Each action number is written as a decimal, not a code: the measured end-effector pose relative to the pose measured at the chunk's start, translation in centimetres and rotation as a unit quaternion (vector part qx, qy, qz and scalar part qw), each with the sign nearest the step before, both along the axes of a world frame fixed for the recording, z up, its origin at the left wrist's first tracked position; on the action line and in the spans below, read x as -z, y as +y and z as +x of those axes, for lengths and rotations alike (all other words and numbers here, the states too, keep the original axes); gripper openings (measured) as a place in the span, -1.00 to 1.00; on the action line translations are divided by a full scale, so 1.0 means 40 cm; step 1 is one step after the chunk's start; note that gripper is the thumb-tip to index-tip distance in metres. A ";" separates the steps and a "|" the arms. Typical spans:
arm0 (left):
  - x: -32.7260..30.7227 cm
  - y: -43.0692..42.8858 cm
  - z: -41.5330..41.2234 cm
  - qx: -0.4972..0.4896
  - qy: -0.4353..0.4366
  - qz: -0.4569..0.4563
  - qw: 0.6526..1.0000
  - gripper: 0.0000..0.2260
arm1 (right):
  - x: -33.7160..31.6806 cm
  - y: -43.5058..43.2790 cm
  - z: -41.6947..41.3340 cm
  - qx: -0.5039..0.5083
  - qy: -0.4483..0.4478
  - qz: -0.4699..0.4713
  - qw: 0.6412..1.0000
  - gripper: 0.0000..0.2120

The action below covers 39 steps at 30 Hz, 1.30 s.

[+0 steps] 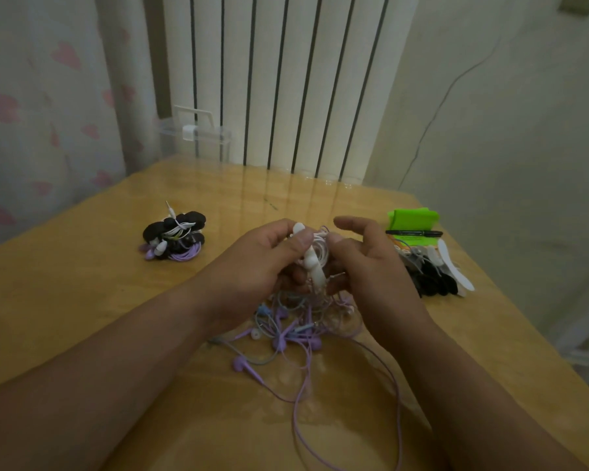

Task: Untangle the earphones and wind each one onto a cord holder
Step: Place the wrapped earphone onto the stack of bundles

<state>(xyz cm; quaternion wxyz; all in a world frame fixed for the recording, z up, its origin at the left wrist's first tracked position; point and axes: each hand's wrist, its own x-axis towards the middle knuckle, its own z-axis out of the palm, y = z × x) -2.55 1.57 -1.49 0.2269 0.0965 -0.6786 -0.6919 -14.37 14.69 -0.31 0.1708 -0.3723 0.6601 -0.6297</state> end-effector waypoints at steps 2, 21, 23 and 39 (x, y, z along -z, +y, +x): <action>0.002 0.001 -0.002 0.009 -0.004 0.004 1.000 -0.69 | 0.004 0.000 -0.003 -0.001 0.003 0.007 1.000 -0.85; 0.019 0.025 -0.014 -0.164 0.048 -0.020 0.985 -0.86 | 0.019 -0.011 0.021 0.096 0.224 0.034 0.969 -0.87; 0.018 0.028 -0.011 -0.184 0.069 -0.048 0.979 -0.86 | 0.019 -0.016 0.026 0.091 0.168 0.029 0.981 -0.90; 0.016 0.062 -0.026 -0.274 0.137 -0.103 0.946 -0.85 | 0.062 -0.084 0.072 -0.073 -0.294 -0.103 0.947 -0.70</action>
